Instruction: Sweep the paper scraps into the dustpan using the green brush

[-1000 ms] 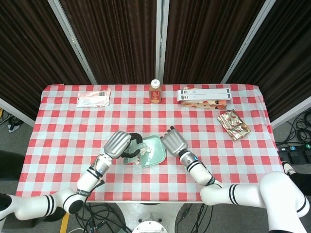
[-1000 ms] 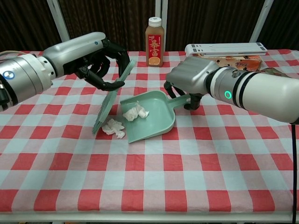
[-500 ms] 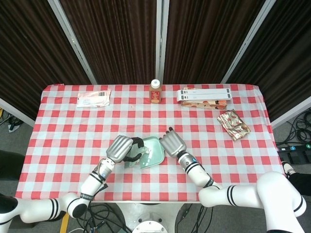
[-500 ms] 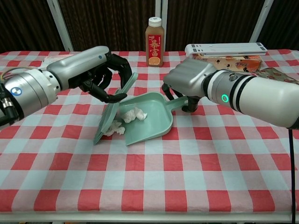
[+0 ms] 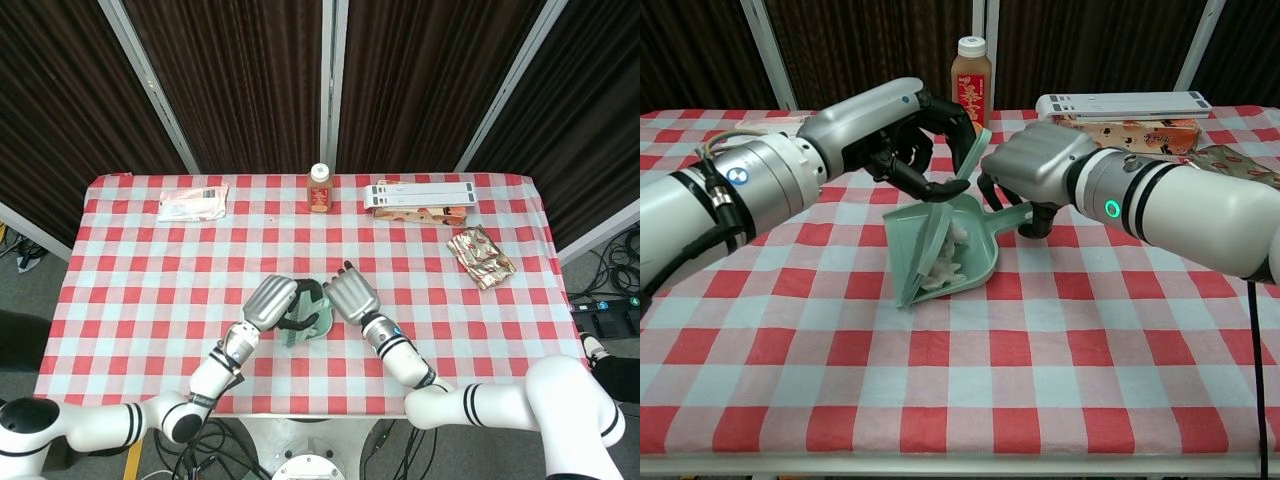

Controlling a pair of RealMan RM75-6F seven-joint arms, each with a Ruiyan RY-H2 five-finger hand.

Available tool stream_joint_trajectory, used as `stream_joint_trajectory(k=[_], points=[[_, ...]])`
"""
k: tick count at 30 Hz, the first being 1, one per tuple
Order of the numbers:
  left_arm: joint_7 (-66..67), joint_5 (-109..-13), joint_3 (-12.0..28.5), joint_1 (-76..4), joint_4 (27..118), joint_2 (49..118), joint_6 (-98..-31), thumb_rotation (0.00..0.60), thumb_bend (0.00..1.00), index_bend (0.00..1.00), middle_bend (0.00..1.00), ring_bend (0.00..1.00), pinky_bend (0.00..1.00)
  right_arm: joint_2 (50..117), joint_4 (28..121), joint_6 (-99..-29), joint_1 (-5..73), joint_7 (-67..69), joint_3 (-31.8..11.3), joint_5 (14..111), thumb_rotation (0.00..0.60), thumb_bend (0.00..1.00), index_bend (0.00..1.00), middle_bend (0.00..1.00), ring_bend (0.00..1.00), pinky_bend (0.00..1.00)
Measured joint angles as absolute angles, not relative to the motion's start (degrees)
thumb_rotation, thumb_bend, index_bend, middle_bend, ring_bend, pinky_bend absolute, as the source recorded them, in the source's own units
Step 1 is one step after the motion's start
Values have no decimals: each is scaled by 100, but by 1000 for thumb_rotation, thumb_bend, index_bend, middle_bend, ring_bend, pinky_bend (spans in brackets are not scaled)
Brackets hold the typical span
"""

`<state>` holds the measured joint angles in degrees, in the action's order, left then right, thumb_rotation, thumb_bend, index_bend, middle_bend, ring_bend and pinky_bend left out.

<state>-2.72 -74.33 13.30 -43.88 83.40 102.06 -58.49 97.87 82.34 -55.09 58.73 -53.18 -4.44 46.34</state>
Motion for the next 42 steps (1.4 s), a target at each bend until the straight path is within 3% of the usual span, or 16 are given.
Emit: stream_joint_trajectory(k=[9, 19, 22, 27, 31, 35, 40, 42], points=[[-382, -7649, 1330, -4455, 8174, 10257, -5926, 600, 481, 528, 548, 732, 869, 9756, 8183, -5521, 5678, -4857, -442, 4771, 600, 473, 732, 664, 373, 227], [-499, -7902, 1210, -4283, 8754, 9728, -6137, 600, 482, 525, 548, 724, 869, 9836, 7815, -5596, 5346, -4228, -458, 5095, 600, 469, 695, 644, 340, 174], [-538, -8018, 1173, -4187, 8893, 9430, -6259, 600, 482, 525, 548, 724, 869, 9829, 7789, -5602, 5282, -4174, -482, 5089, 600, 466, 607, 590, 294, 152], [-359, -8061, 1123, -4002, 8849, 9010, -6464, 600, 482, 522, 549, 721, 865, 9740, 7890, -5532, 5213, -4186, -508, 4887, 600, 360, 205, 383, 106, 76], [106, -7931, 1024, -3858, 8567, 8768, -6486, 600, 482, 521, 548, 719, 863, 9629, 8041, -5508, 5168, -4251, -506, 4781, 600, 249, 27, 269, 46, 55], [609, -7801, 871, -3812, 8358, 8652, -6331, 600, 484, 512, 543, 715, 863, 9492, 8181, -5522, 5115, -4270, -517, 4703, 600, 127, 0, 217, 24, 45], [1329, -7572, 686, -3809, 8225, 8639, -6044, 600, 476, 446, 505, 694, 859, 9210, 8434, -5664, 5000, -4150, -528, 4811, 600, 120, 0, 213, 23, 44], [1561, -7487, 643, -3818, 8205, 8650, -5966, 600, 417, 352, 448, 670, 847, 8983, 8608, -5783, 4908, -4062, -524, 4922, 600, 121, 0, 214, 23, 44]])
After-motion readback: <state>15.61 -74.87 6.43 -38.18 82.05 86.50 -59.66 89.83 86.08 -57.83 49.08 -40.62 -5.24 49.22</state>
